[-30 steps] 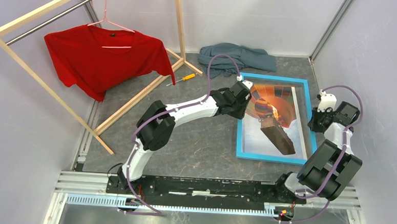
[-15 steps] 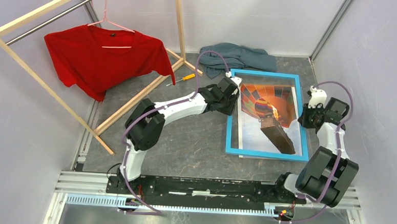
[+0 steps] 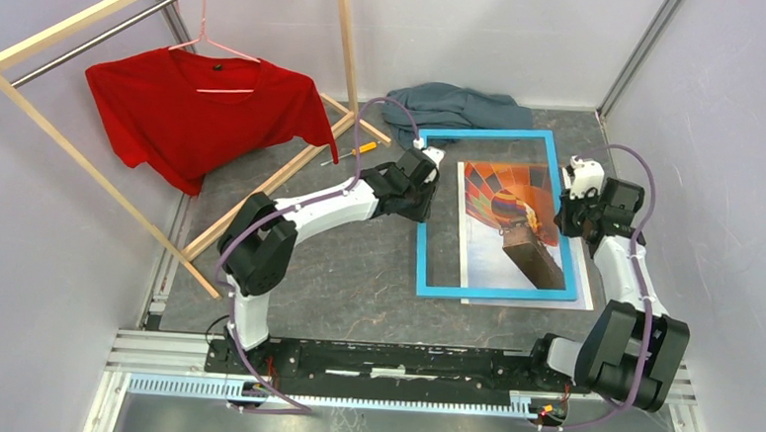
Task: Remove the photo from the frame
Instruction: Pick up the photo frame item from the photo frame, then place the photo frame item at the center of the board.
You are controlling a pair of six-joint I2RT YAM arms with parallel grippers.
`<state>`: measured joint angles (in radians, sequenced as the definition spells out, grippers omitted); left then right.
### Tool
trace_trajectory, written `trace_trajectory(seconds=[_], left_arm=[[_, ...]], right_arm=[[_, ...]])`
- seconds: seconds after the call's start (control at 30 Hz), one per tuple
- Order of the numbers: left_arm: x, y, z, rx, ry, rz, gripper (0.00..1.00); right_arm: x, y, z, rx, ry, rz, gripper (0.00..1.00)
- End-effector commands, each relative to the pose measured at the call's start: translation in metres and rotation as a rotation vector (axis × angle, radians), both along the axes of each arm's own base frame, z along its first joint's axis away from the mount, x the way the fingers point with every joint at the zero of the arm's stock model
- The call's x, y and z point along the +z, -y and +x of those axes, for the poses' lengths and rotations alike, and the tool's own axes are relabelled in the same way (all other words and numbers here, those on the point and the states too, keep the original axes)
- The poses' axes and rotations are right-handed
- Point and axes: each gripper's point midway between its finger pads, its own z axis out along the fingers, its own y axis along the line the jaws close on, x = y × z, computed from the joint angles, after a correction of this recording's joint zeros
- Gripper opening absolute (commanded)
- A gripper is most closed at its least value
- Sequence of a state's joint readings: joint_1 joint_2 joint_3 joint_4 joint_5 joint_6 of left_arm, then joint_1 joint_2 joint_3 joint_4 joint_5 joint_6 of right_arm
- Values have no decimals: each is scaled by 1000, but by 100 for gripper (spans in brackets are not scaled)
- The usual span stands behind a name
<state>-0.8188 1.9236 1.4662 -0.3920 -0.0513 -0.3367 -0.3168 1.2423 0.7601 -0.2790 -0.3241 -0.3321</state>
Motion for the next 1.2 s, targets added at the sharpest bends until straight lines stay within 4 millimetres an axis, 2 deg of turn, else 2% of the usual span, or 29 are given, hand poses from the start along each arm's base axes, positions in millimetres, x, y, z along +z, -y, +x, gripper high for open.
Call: trace_trajectory(seconds=[0.0, 0.37, 0.53, 0.6, 0.63, 0.8, 1.17], left_arm=[[46, 0, 13, -72, 156, -63, 30], [36, -48, 12, -29, 141, -28, 31], [31, -67, 6, -21, 137, -15, 31], [31, -74, 5, -20, 139, -10, 31], [31, -76, 4, -21, 140, -9, 31], [32, -90, -1, -26, 147, 7, 31], [9, -123, -3, 7, 111, 71, 31]], right_arm=[[15, -41, 9, 136, 63, 54, 3], [11, -97, 6, 273, 42, 137, 11], [7, -124, 3, 337, 34, 142, 12], [4, -127, 1, 340, 28, 147, 12], [2, -140, -1, 376, 23, 151, 13], [-6, -161, -8, 435, 2, 160, 13], [-8, -210, -20, 591, -8, 176, 15]])
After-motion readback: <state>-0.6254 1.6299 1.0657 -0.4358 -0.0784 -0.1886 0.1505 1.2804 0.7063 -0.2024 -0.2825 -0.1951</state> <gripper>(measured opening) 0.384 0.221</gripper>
